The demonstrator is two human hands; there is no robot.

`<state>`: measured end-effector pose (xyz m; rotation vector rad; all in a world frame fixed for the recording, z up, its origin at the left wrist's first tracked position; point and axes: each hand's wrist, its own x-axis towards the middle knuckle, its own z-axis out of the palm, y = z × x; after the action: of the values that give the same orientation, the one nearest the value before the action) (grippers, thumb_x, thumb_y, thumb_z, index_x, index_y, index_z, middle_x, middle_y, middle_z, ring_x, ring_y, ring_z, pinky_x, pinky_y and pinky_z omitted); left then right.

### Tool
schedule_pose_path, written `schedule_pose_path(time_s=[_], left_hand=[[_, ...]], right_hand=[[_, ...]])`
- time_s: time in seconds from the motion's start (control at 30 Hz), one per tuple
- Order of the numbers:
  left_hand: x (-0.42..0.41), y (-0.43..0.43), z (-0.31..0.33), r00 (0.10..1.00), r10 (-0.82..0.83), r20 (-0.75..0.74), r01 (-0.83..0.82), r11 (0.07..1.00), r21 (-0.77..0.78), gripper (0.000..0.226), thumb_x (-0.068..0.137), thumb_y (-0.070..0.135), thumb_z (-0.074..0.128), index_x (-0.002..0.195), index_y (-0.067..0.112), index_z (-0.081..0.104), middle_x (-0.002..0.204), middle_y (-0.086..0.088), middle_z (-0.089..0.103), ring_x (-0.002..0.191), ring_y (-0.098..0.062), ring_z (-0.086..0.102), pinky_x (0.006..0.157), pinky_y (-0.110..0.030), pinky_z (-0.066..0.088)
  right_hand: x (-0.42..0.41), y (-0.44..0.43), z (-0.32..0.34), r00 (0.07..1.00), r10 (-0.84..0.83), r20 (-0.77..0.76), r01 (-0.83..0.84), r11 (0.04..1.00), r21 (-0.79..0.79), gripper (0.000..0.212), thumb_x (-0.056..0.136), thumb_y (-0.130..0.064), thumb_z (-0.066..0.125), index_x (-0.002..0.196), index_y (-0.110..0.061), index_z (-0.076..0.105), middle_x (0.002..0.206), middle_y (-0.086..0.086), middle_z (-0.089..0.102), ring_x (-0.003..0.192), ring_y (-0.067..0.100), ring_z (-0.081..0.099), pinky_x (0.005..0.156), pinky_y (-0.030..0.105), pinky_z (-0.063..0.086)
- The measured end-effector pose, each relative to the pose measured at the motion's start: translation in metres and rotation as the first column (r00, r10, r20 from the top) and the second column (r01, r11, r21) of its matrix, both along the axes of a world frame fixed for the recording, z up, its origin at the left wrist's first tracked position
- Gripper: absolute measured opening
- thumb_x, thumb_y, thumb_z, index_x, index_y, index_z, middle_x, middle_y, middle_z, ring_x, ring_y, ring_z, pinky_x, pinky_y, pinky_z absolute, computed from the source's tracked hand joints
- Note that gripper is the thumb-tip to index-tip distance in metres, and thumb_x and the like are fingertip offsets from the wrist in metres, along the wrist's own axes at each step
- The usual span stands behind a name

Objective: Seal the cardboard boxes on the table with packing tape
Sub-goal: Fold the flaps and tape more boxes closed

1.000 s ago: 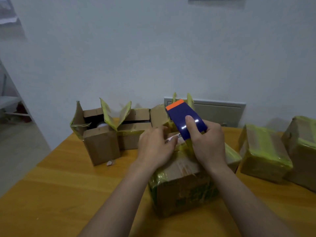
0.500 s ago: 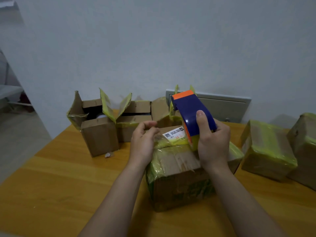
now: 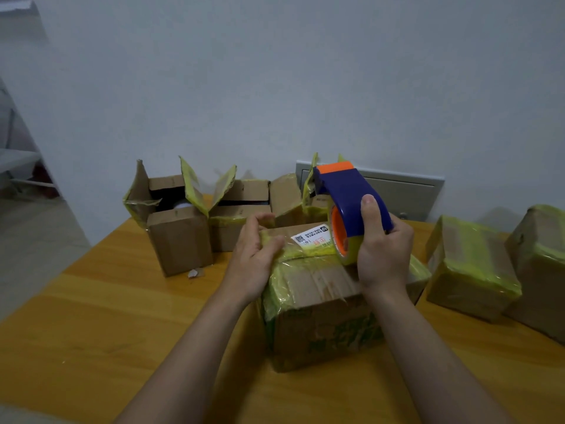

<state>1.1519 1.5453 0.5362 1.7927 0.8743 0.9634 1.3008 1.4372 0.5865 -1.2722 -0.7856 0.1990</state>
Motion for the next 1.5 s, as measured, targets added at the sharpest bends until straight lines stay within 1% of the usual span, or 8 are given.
schedule_pose_path(time_s=[0.17, 0.33, 0.57, 0.7, 0.83, 1.33, 1.4, 1.5], left_hand=[[0.007, -0.021, 0.007, 0.990, 0.094, 0.107, -0.073, 0.980, -0.183, 0.049, 0.099, 0.042, 0.063, 0.144, 0.044, 0.044, 0.147, 0.007, 0.036, 0.132, -0.017, 0.039, 0.103, -0.041, 0.041], [0.018, -0.037, -0.002, 0.958, 0.147, 0.245, -0.094, 0.972, -0.215, 0.055, 0.072, 0.075, 0.059, 0.124, 0.058, 0.057, 0.151, 0.018, 0.033, 0.145, -0.021, 0.036, 0.112, -0.058, 0.042], [-0.006, -0.039, -0.036, 0.987, -0.068, 0.143, 0.050, 0.991, 0.125, 0.111, 0.058, 0.101, 0.053, 0.152, 0.048, 0.031, 0.167, 0.018, 0.007, 0.154, -0.008, 0.017, 0.117, -0.055, 0.035], [-0.008, -0.031, -0.041, 0.975, -0.159, 0.153, 0.126, 0.970, 0.208, 0.131, 0.051, 0.098, 0.064, 0.158, 0.033, 0.026, 0.167, 0.001, 0.011, 0.156, -0.015, 0.018, 0.117, -0.053, 0.037], [-0.007, -0.028, -0.046, 0.979, -0.136, 0.149, 0.094, 0.961, 0.259, 0.116, 0.061, 0.089, 0.069, 0.152, 0.027, 0.034, 0.151, -0.005, 0.028, 0.142, -0.032, 0.038, 0.102, -0.060, 0.050], [-0.038, -0.005, -0.020, 0.923, -0.273, -0.270, 0.340, 0.909, 0.240, 0.118, 0.041, 0.079, 0.087, 0.145, 0.050, 0.039, 0.151, 0.011, 0.019, 0.145, -0.018, 0.032, 0.118, -0.046, 0.040], [-0.034, 0.003, -0.007, 0.936, -0.333, -0.112, 0.342, 0.937, 0.077, 0.101, 0.053, 0.080, 0.081, 0.142, 0.044, 0.048, 0.146, 0.004, 0.038, 0.141, -0.011, 0.042, 0.107, -0.027, 0.047], [-0.005, 0.007, 0.007, 0.970, -0.057, 0.235, 0.130, 0.943, -0.307, 0.047, 0.093, 0.064, 0.057, 0.123, 0.028, 0.064, 0.121, 0.002, 0.065, 0.126, -0.017, 0.061, 0.085, -0.026, 0.051]], right_hand=[[0.000, -0.001, 0.002, 1.000, -0.019, -0.020, 0.019, 1.000, -0.003, 0.028, 0.096, -0.048, 0.052, 0.090, -0.024, 0.066, 0.075, -0.012, 0.072, 0.070, 0.006, 0.066, 0.058, 0.020, 0.050], [0.000, 0.000, 0.002, 0.998, -0.034, -0.044, 0.034, 0.999, 0.010, 0.027, 0.095, -0.048, 0.052, 0.091, -0.024, 0.065, 0.074, -0.015, 0.072, 0.070, 0.003, 0.066, 0.055, 0.014, 0.050], [0.000, 0.000, 0.000, 0.996, -0.029, -0.089, 0.032, 0.999, 0.036, 0.041, 0.086, -0.057, 0.052, 0.099, -0.021, 0.067, 0.077, -0.012, 0.073, 0.071, 0.004, 0.067, 0.056, 0.014, 0.051], [0.001, 0.002, -0.002, 0.996, -0.037, -0.083, 0.040, 0.998, 0.039, 0.045, 0.086, -0.058, 0.052, 0.100, -0.019, 0.068, 0.078, -0.009, 0.073, 0.072, 0.005, 0.067, 0.056, 0.015, 0.050], [0.000, 0.003, -0.002, 0.996, -0.042, -0.076, 0.045, 0.998, 0.039, 0.043, 0.086, -0.058, 0.052, 0.098, -0.020, 0.068, 0.077, -0.010, 0.072, 0.070, 0.003, 0.067, 0.055, 0.014, 0.049], [0.003, 0.001, -0.003, 0.995, -0.040, -0.092, 0.043, 0.998, 0.037, 0.046, 0.087, -0.057, 0.051, 0.102, -0.017, 0.069, 0.079, -0.009, 0.073, 0.073, 0.006, 0.067, 0.057, 0.016, 0.050], [0.002, 0.000, -0.002, 0.994, -0.036, -0.099, 0.041, 0.998, 0.044, 0.045, 0.085, -0.058, 0.051, 0.102, -0.020, 0.068, 0.079, -0.010, 0.073, 0.074, 0.004, 0.067, 0.057, 0.015, 0.050], [0.002, -0.001, -0.002, 0.993, -0.031, -0.111, 0.037, 0.998, 0.048, 0.044, 0.084, -0.058, 0.051, 0.102, -0.021, 0.067, 0.080, -0.011, 0.073, 0.075, 0.004, 0.067, 0.057, 0.014, 0.050]])
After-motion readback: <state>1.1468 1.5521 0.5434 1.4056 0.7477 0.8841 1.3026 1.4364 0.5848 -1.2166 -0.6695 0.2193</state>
